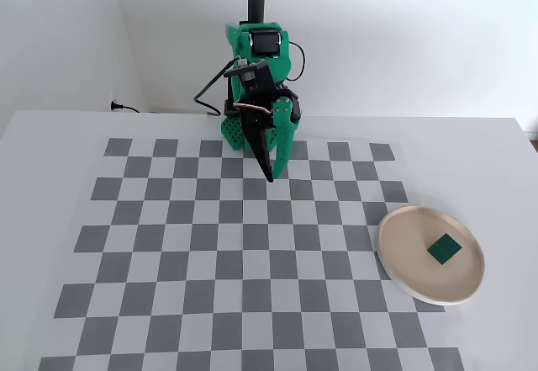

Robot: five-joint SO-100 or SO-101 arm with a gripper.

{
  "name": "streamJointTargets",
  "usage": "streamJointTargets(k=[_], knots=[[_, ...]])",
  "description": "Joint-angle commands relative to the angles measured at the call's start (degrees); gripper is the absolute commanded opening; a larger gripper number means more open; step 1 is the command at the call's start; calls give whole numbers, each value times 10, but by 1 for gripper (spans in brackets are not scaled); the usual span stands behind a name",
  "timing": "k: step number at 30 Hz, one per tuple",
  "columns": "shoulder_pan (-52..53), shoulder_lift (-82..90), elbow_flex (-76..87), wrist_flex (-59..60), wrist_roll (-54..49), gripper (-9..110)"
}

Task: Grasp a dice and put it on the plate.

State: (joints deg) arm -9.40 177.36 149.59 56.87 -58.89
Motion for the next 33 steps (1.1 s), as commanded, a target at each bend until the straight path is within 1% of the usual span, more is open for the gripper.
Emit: streamJointTargets(k=[1,14,25,27,30,33], knots=[[-4,37,10,-10,15,-4],[-9,136,127,-19,68,-4],[-14,136,185,-25,153,-4],[-10,136,190,-22,178,-4],[-8,136,194,-26,279,-4],[4,135,207,-15,291,-4]])
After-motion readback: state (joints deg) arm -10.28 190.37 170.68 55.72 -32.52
